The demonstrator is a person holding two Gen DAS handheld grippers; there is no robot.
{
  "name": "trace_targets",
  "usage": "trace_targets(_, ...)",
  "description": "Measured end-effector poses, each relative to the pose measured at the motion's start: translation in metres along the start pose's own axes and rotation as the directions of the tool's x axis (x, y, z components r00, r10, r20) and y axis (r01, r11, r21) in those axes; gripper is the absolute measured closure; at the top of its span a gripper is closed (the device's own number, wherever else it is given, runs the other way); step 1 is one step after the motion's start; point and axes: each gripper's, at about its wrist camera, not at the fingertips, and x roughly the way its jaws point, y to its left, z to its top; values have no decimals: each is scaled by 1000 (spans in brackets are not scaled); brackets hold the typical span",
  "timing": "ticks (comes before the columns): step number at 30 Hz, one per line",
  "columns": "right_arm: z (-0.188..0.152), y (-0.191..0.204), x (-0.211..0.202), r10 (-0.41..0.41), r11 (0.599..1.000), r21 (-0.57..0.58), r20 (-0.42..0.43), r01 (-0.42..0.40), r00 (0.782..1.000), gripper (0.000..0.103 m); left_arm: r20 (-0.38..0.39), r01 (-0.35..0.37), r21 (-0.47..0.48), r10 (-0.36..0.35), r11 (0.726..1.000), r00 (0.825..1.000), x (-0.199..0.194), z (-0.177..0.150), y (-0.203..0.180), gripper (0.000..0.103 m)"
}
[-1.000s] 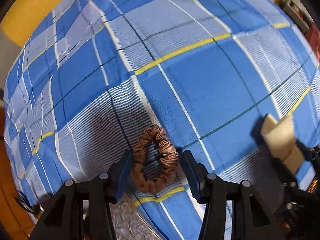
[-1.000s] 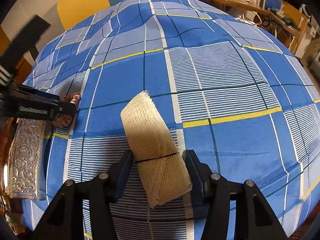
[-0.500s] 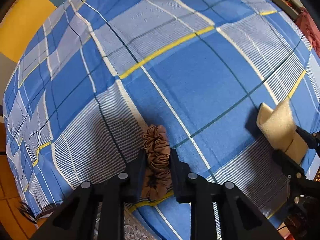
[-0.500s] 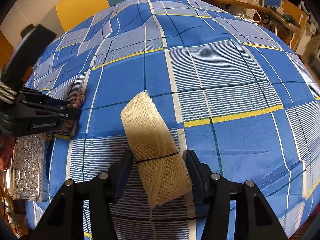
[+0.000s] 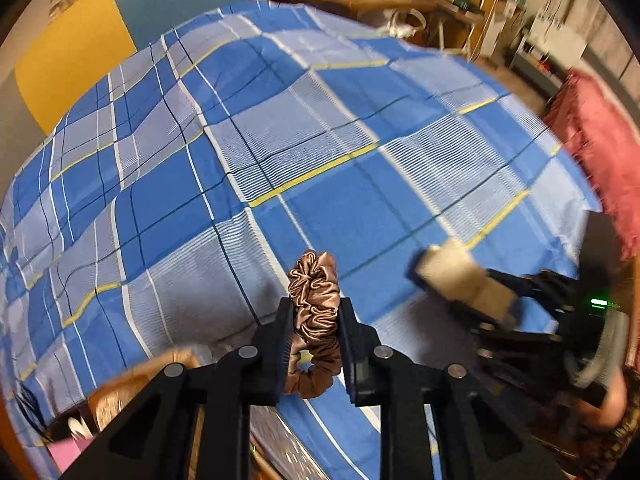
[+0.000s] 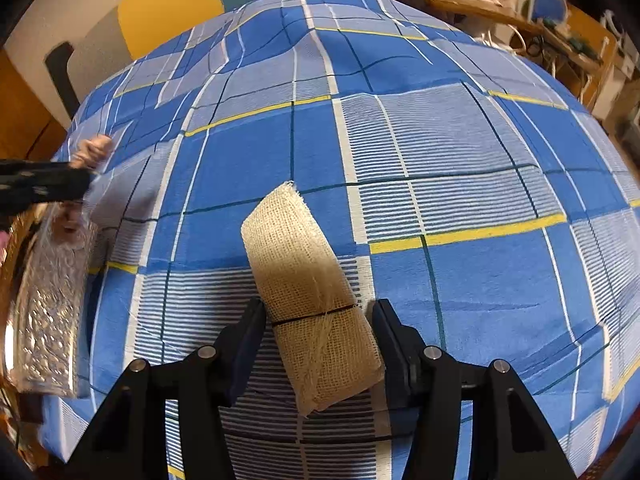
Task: Organize soft objects
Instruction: 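Grasp the brown satin scrunchie with the left gripper while the right holds the sponge, then carry the scrunchie over the gold tray and open the left gripper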
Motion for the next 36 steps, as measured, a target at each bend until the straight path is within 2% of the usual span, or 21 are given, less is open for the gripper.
trace_targets(6, -2, -2, -2, 3, 1000, 2, 14, -3, 1000, 47, 88, 153, -59, -148, 986, 985, -49, -36, 15, 82)
trace_targets(9, -2, -3, -3, 0, 1000, 2, 15, 0, 1000, 47, 157, 221, -87, -206, 971, 966, -85, -65, 30, 82)
trace_targets(12, -3, 0, -3, -11, 1000, -7, 20, 11, 1000, 47, 217, 260, -134, -227, 956, 949, -117, -102, 54, 82)
trace_targets(16, -4, 0, -4, -16, 1000, -4, 26, 16, 1000, 47, 253, 243, -228, -184, 943, 950, -141, -155, 101, 82)
trace_targets(19, -5, 0, -4, -21, 1000, -5, 30, 21, 999, 47, 258, 236, -329, -154, 914, 954, -144, -191, 136, 82)
trace_targets(22, -5, 1, -4, -28, 1000, -10, 33, 28, 999, 47, 241, 196, -409, -102, 891, 965, -142, -227, 165, 82)
trace_targets(27, -6, -1, -5, -22, 1000, -4, 44, 23, 999, 47, 181, 134, -499, -49, 856, 982, -125, -279, 196, 82)
trace_targets(30, -6, -6, -9, 22, 999, 32, 64, -24, 998, 48, 135, 111, -550, -43, 828, 990, -106, -305, 208, 82)
trace_targets(33, -6, -6, -20, 25, 999, 38, 122, -30, 992, 48, 105, 74, -596, -14, 800, 994, -89, -326, 220, 82)
trace_targets(36, -9, 0, -38, 9, 999, 31, 188, -15, 982, 48, 67, 38, -618, 4, 786, 998, -73, -340, 227, 82)
